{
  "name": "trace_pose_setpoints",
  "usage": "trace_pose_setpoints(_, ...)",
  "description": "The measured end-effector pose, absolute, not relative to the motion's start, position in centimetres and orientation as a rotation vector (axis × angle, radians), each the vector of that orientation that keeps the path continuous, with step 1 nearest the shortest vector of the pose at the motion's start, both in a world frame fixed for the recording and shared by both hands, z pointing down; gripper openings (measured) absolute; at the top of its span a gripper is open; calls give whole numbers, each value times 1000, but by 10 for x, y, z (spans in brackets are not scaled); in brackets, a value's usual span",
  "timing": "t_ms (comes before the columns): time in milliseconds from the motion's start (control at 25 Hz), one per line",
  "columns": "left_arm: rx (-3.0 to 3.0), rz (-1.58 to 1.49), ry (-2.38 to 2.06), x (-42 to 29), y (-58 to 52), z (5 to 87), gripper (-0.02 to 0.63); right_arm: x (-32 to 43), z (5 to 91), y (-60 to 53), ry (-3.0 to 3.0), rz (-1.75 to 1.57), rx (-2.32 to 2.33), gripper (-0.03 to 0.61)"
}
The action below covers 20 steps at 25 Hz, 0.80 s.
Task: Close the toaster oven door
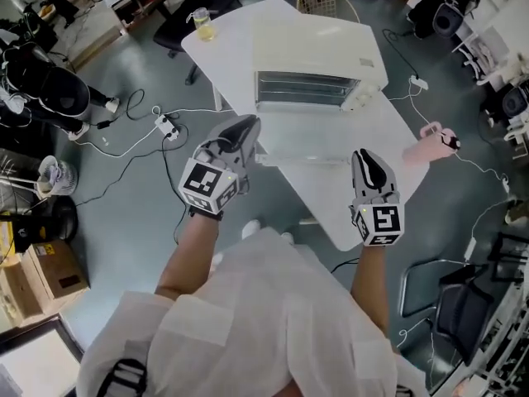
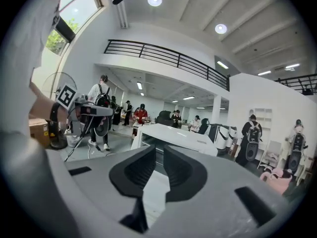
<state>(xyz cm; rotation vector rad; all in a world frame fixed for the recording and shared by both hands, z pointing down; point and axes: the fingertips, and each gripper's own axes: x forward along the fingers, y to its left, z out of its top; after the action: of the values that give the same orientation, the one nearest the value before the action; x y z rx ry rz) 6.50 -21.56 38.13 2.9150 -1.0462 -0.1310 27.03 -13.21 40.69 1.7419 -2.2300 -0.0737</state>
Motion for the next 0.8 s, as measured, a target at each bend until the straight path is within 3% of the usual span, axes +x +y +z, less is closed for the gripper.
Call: trace_pose_setpoints(800, 2832, -117, -1404, 78, -211, 430, 25, 222, 551, -169, -1931, -501, 931, 107)
